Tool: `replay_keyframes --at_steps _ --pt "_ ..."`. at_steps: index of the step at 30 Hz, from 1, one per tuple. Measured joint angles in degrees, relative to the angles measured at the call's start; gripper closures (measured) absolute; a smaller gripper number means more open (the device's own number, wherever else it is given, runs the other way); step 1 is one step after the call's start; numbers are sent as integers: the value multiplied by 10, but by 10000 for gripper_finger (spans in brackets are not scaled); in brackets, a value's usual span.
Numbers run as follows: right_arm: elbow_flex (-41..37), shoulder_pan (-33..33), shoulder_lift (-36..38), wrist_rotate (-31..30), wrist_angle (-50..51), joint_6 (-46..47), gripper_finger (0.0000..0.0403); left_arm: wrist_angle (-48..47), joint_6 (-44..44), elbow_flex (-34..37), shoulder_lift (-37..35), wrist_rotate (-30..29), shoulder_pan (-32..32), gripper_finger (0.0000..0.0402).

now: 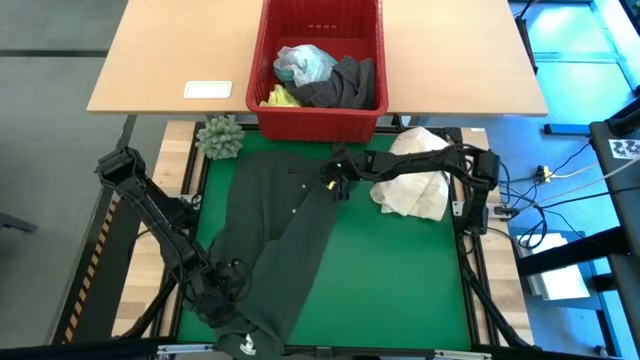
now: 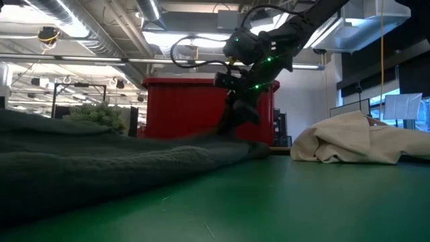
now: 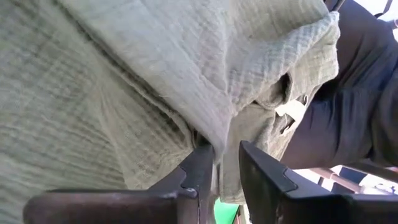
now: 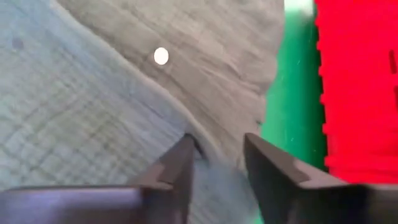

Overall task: Fold Laundry from Bin
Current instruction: Fold the dark green polo

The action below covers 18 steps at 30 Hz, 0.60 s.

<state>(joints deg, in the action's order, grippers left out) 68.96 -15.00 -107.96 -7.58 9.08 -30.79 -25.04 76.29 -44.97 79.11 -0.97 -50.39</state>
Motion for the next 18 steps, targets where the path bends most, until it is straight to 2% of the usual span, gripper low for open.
replay_keyframes --at_steps 4,8,14,18 --pt "23 5 7 -28 62 7 182 -15 -3 0 0 0 0 321" --pt "42 13 9 -58 132 6 156 -44 1 0 0 2 0 321" --pt "47 32 33 -99 226 23 168 -86 16 0 0 12 14 323" --pt "46 34 46 -91 287 63 194 -83 8 0 0 15 28 323"
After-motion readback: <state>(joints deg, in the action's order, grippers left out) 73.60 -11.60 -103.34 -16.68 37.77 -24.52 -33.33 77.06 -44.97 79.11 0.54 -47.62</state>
